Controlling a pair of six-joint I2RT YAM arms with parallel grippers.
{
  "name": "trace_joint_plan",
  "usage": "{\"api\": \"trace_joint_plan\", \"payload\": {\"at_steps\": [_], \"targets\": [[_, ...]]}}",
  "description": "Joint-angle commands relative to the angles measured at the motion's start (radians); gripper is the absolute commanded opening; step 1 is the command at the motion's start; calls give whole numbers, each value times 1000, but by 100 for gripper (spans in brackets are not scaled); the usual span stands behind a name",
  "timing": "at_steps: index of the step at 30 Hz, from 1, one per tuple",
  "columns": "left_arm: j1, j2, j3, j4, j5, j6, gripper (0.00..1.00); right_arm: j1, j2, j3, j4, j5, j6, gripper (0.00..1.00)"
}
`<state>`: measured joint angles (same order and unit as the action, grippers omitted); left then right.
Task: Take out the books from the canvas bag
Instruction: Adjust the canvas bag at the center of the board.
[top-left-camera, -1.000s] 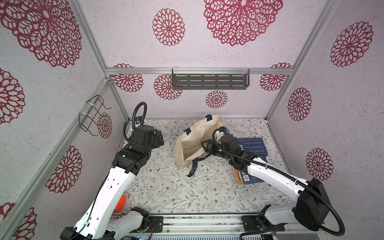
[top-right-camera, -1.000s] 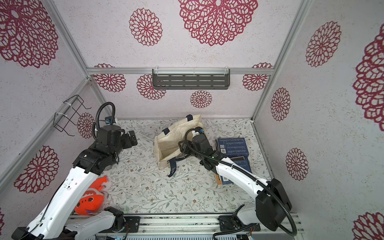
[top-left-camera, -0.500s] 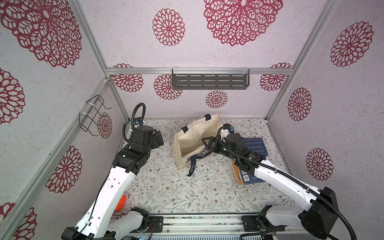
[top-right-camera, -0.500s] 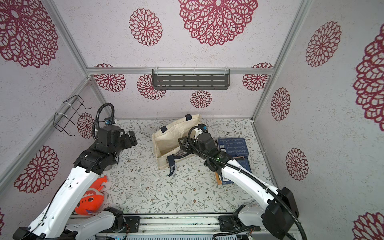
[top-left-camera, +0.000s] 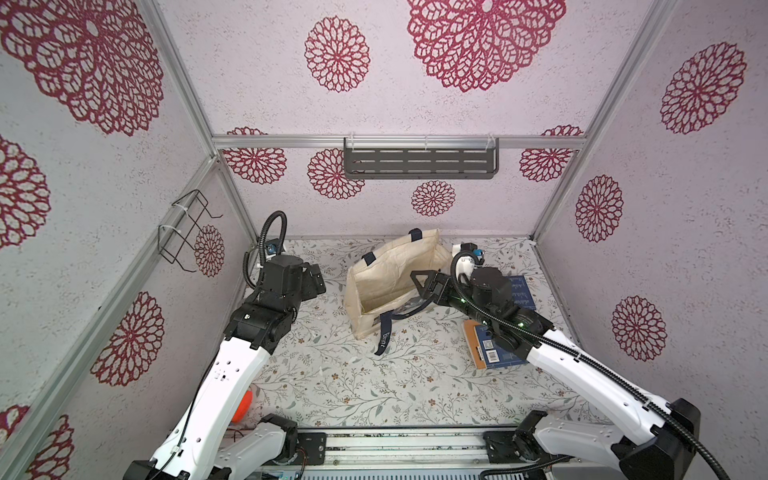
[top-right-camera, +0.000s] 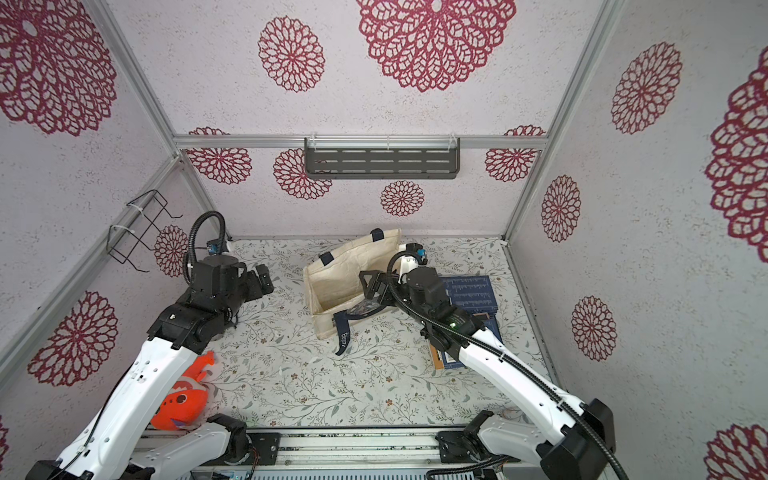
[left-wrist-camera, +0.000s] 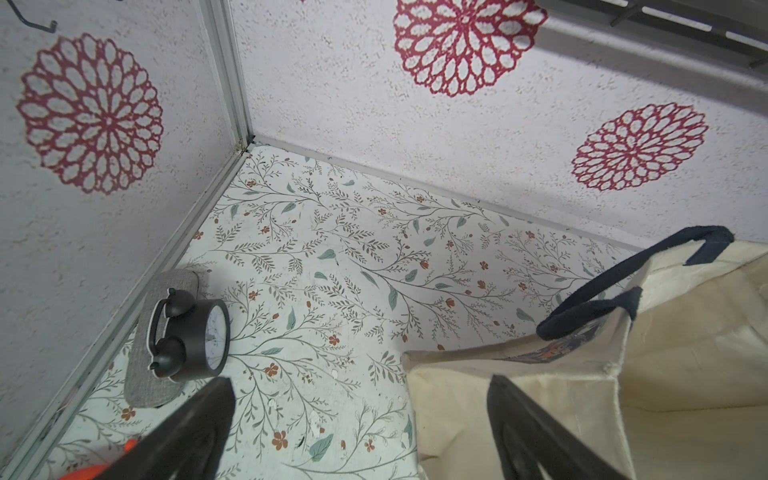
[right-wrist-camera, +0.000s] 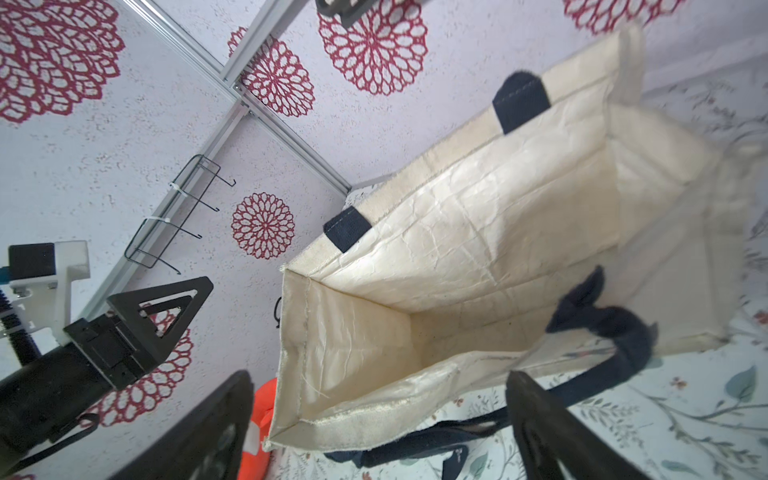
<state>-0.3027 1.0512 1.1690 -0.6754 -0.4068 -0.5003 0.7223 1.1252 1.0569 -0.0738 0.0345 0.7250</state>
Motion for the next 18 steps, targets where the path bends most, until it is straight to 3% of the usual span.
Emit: {"api": "trace_joint_plan", "payload": {"at_steps": [1,8,14,18], "targets": [[14,-36,-29,60,5,-20,98,-4,-69,23,-6,90,-98,99],[33,-115,-104,115,-6,-29,98,-18,-194,-52,-27,290,-222,99],[38,-175,-178,126,-37,-43,98,-44,-346,-269,146,556,-341,99],[38,-224,-268,178,-73,-58,98,-94,-410,-384,222,650,-383,99]]}}
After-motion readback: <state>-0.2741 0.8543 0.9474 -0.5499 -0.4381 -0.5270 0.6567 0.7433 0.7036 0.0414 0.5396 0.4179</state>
